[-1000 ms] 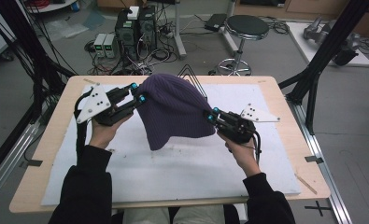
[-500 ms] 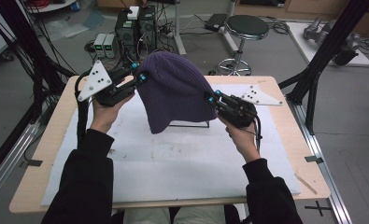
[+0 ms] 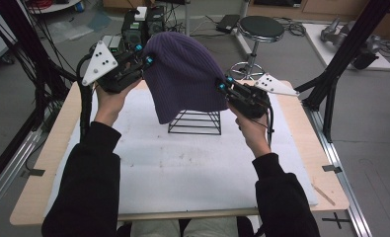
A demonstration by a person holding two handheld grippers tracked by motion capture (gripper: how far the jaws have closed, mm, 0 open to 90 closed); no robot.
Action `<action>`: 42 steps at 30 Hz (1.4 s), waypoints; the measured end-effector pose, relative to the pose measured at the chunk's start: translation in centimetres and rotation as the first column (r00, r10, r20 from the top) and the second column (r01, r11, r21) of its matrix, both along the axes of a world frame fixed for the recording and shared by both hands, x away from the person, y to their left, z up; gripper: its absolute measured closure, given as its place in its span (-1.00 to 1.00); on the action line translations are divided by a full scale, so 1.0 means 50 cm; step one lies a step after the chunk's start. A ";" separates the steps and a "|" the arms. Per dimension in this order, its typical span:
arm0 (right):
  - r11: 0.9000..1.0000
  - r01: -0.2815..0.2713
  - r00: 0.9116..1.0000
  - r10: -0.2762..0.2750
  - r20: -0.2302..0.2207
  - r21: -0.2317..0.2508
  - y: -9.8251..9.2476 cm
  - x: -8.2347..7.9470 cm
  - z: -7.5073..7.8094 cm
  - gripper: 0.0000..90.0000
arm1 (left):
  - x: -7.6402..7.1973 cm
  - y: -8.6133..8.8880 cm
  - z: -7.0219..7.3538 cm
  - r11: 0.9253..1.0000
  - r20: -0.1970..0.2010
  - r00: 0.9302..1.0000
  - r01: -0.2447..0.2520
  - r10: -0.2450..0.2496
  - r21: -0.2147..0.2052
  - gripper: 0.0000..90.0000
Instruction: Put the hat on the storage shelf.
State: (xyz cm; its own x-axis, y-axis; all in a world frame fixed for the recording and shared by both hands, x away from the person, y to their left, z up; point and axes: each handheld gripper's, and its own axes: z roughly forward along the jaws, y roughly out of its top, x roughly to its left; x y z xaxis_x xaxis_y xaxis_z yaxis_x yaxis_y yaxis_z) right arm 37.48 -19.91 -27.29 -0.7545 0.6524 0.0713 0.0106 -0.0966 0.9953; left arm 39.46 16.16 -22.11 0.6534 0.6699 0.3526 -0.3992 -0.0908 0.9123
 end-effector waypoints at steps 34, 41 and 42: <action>0.977 0.209 0.978 -0.209 -0.018 0.037 -0.007 0.071 0.013 0.82 | 0.087 -0.058 0.019 1.000 0.006 1.000 -0.028 0.028 0.009 0.73; 0.973 0.232 0.972 -0.231 -0.045 0.011 -0.014 0.073 -0.022 0.81 | 0.097 -0.067 -0.013 0.998 -0.019 0.999 -0.026 0.027 0.049 0.73; 0.973 0.232 0.971 -0.232 -0.052 0.007 -0.012 0.072 -0.033 0.81 | 0.097 -0.068 -0.017 0.998 -0.022 0.999 -0.024 0.025 0.051 0.73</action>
